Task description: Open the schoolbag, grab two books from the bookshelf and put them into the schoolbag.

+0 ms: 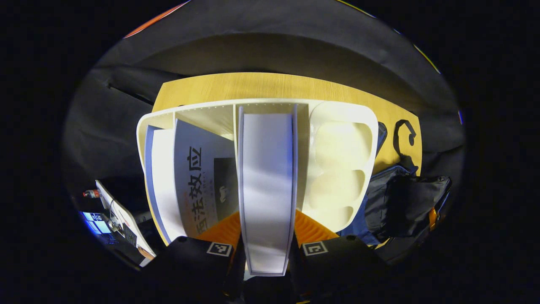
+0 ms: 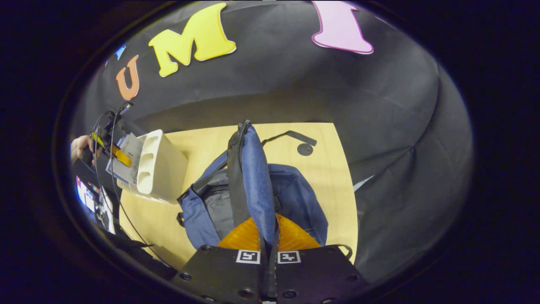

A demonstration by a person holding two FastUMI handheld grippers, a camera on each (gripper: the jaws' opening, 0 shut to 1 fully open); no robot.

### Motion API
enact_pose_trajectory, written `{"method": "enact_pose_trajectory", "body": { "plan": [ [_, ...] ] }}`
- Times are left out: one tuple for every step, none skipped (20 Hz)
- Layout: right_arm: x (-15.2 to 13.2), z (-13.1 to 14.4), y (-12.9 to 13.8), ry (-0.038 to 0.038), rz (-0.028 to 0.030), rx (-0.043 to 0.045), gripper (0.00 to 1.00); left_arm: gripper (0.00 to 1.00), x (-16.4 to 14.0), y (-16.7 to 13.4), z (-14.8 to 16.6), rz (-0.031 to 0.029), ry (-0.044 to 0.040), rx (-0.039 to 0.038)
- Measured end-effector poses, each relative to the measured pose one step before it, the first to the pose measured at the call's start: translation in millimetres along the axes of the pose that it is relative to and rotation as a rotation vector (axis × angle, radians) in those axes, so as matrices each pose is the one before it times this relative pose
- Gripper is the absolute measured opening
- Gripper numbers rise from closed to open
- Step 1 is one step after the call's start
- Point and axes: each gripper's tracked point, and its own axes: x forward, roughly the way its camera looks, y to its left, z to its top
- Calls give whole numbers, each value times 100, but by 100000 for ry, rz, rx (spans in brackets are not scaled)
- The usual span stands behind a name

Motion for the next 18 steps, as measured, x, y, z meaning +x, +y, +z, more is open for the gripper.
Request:
{"method": "enact_pose_trajectory", "body": {
  "plan": [
    [-120, -51, 12, -335, 121, 178, 0, 45, -815, 159, -392, 111, -18, 276],
    [-120, -35, 51, -321, 92, 33, 0, 49, -918, -59, -571, -1958, -1003, -1023],
    [-136, -141, 71, -240, 102, 324, 0, 44, -1213, -86, -920, -1810, -125, -872],
    [-196, -91, 150, -188, 330, 320, 0, 44, -1390, 166, -1161, -1467, -349, -696],
    [-142, -185, 156, -175, 139, -197, 0, 43, -1413, 250, -832, -1319, -1021, -338],
    [-256, 32, 80, -504, -114, -328, 0, 43, -1293, 737, -904, -1126, -1417, -644],
    [-145, -33, 68, -498, -545, -78, 0, 43, -1371, 590, -955, -1166, -2145, -1073],
    [-88, -6, 103, -579, -765, 441, 0, 43, -1413, 338, -1188, -1939, -2095, -778],
    [-164, -220, 179, -154, -226, 487, 0, 43, -1392, 198, -983, -3153, -1703, -59],
    [-133, -167, 210, -155, -368, 488, 0, 43, -1410, 284, -1104, -3422, -2066, -837],
    [-26, -197, 191, -380, -426, 133, 0, 43, -1264, -30, -877, -3665, -2241, -1630],
    [-20, -171, 163, -346, -886, -722, 0, 43, -1218, -333, -598, -4728, -2865, -2456],
    [121, -326, 4, -227, -1220, -777, 0, 43, -787, -768, -405, -5861, -2817, -1877],
    [118, -343, 177, 325, -682, 407, 0, 44, -600, -909, -382, -6057, -2904, -1436],
    [134, -377, 258, 482, -554, 507, 0, 43, -170, -830, -357, -5739, -2393, -789],
    [150, -294, -116, 165, -1404, 599, 3, 43, -276, -685, -815, -5513, -1596, -1271],
    [145, -259, -119, 343, -1334, 271, 1, 44, 41, -1085, -665, -6122, -1130, -1285],
    [-72, -141, 19, 51, -848, -211, 1, 44, 533, -1073, -955, -5717, -469, -1587]
  ]
}}
